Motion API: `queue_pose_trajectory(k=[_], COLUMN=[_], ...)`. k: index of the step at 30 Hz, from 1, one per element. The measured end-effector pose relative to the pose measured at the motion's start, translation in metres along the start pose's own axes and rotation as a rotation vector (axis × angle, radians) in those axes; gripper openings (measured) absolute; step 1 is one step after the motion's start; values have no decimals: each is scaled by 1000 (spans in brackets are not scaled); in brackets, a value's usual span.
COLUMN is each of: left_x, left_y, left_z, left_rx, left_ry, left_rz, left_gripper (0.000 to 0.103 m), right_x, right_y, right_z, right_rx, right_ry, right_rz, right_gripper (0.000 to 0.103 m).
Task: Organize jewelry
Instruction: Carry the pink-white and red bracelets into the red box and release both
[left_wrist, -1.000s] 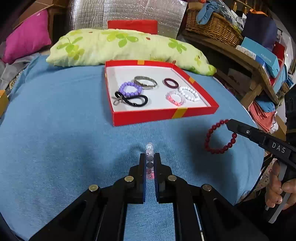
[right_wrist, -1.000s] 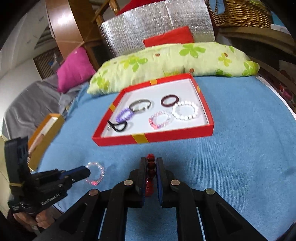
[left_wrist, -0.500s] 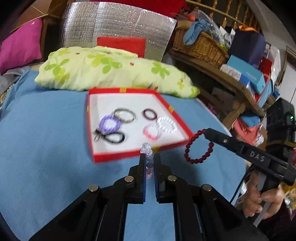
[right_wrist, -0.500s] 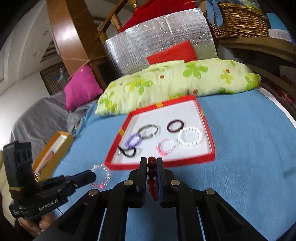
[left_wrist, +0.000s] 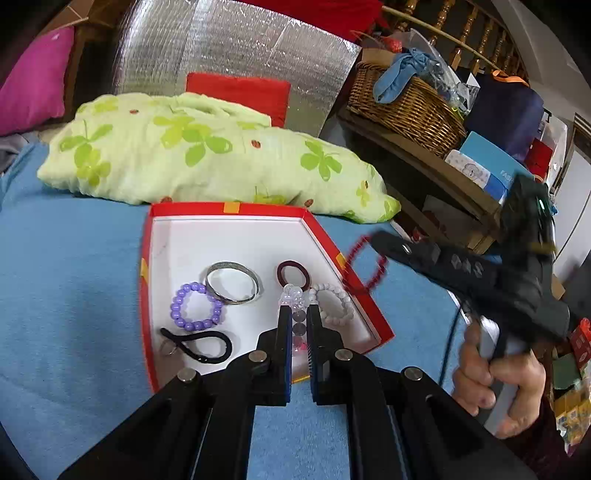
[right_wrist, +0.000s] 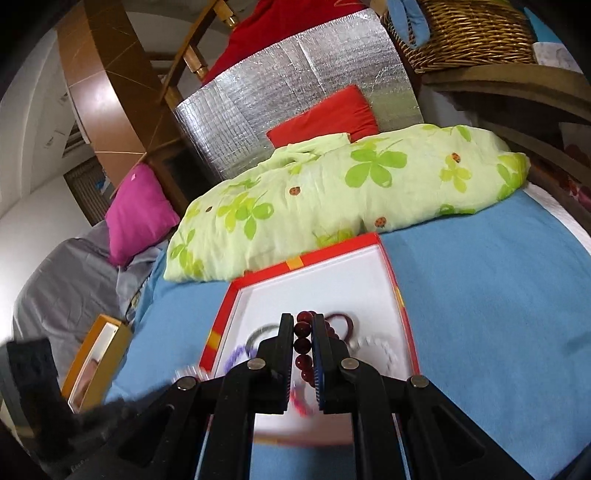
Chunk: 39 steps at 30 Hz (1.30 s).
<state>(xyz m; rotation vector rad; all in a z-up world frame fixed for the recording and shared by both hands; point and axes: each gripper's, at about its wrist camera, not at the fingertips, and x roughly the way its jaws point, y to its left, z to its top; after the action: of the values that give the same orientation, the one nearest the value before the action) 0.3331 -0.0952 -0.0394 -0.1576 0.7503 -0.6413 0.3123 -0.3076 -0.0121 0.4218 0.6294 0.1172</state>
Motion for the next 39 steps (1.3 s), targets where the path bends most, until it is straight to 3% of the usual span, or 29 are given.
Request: queue_pose_trajectory(k=[10, 19, 25, 33, 35, 37, 39], left_x=[34, 47, 53, 60, 60, 58, 53], left_y=[6, 12, 14, 23, 25, 24, 25], left_z=[-3, -6, -7, -9, -7, -5, -3], left_rx=[-15, -9, 6, 31, 37, 45, 49], left_ry=[78, 124, 144, 168, 163, 154, 134], left_rz=[-42, -49, -38, 58, 80, 101, 111], left_gripper=[8, 8, 8, 8, 11, 28, 39], right_x=[72, 131, 148, 168, 169, 167, 166], right_y=[11, 4, 1, -15, -19, -25, -29], right_z=[34, 40, 40, 34, 34, 33, 33], right_rx=[-10, 65, 93, 131, 140, 154, 165], right_ry=[57, 153, 165, 204, 208, 212, 219], right_rz=[87, 139, 138, 30, 7, -29, -46], right_gripper=[11, 11, 11, 11, 14, 14, 14])
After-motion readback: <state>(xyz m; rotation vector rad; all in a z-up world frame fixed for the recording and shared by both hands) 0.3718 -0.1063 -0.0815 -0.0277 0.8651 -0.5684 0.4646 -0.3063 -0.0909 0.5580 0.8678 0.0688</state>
